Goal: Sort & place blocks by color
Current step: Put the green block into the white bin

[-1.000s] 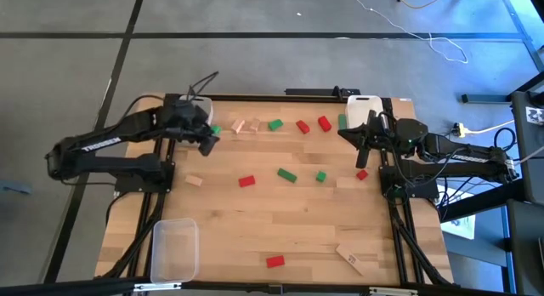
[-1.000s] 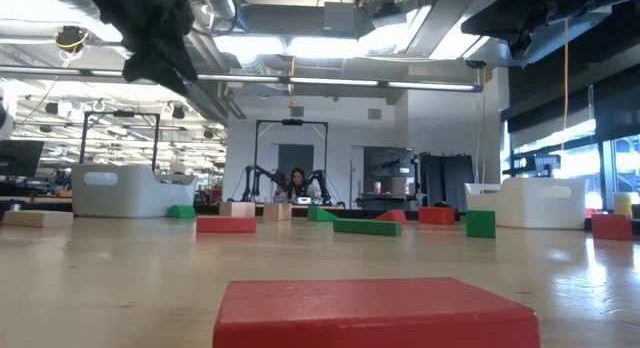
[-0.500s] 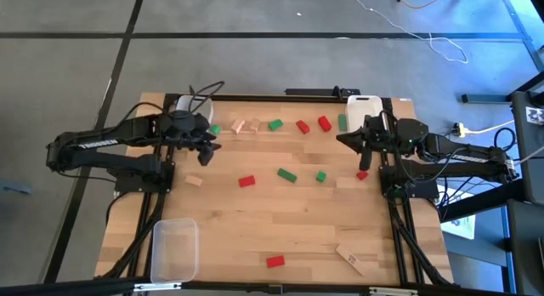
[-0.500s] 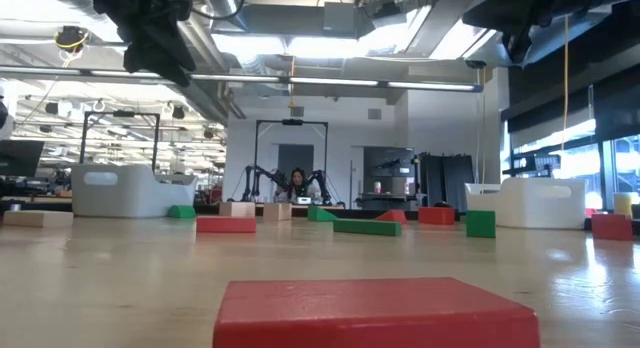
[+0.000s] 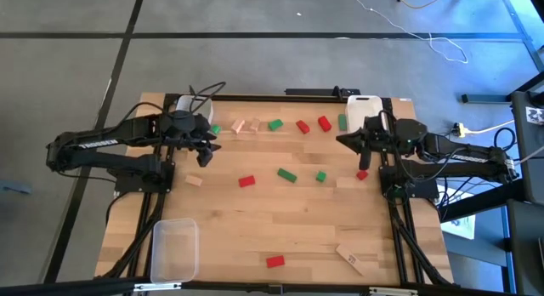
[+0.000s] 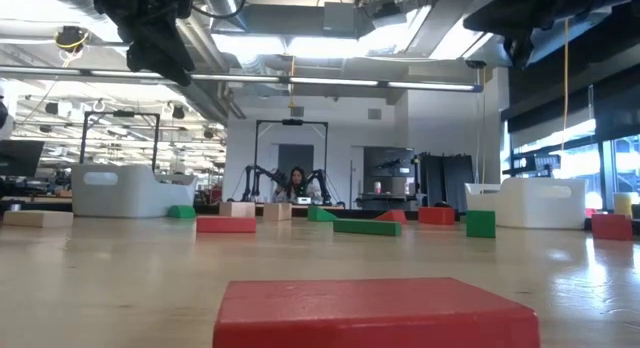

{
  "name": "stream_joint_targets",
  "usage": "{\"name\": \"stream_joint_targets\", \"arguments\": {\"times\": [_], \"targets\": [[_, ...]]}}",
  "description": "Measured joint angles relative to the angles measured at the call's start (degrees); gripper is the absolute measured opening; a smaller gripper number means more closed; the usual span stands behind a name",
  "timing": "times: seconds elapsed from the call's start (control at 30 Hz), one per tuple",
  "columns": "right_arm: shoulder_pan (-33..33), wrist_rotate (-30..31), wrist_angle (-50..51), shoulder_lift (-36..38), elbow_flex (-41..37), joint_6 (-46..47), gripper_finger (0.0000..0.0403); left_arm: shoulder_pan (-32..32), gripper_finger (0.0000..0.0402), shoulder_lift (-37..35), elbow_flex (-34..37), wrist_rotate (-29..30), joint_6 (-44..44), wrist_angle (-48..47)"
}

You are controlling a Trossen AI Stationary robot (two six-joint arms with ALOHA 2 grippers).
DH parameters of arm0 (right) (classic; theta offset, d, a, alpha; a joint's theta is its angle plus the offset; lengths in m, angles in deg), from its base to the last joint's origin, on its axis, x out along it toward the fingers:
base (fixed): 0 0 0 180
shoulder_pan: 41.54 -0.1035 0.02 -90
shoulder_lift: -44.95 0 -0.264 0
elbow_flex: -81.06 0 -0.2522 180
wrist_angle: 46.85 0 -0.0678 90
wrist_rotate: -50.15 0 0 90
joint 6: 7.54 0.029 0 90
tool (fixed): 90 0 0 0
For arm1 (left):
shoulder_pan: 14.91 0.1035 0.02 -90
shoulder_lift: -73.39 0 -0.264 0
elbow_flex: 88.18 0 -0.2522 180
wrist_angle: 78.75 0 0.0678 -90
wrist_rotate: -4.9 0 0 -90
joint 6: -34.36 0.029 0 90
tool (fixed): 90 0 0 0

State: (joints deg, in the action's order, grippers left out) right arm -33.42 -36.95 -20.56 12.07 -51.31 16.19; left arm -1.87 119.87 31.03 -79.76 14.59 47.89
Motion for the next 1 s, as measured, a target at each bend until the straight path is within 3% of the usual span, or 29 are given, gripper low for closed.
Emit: {"name": "stream_joint_targets", "arguments": {"times": [0.43, 0.7, 0.83, 1.0], "targets": [[0.0, -0.1, 1.8, -3.7, 0.0, 2.8, 0.0099, 0.0, 0.0188, 0.0, 0.0, -0.1, 0.0, 0.0], [0.0, -9.5, 3.3, -3.7, 0.5, 1.2, 0.0105, 0.0, 0.0188, 0.0, 0.0, -0.1, 0.8, 0.0], [0.0, -10.3, 12.7, -4.6, 6.7, -4.4, 0.0106, 0.0, 0.0188, 0.0, 0.0, -0.1, 0.8, 0.0], [0.0, -2.9, 31.9, -8.6, 20.4, -10.9, 0.0106, 0.0, 0.0188, 0.0, 0.0, -0.1, 0.8, 0.0]]}}
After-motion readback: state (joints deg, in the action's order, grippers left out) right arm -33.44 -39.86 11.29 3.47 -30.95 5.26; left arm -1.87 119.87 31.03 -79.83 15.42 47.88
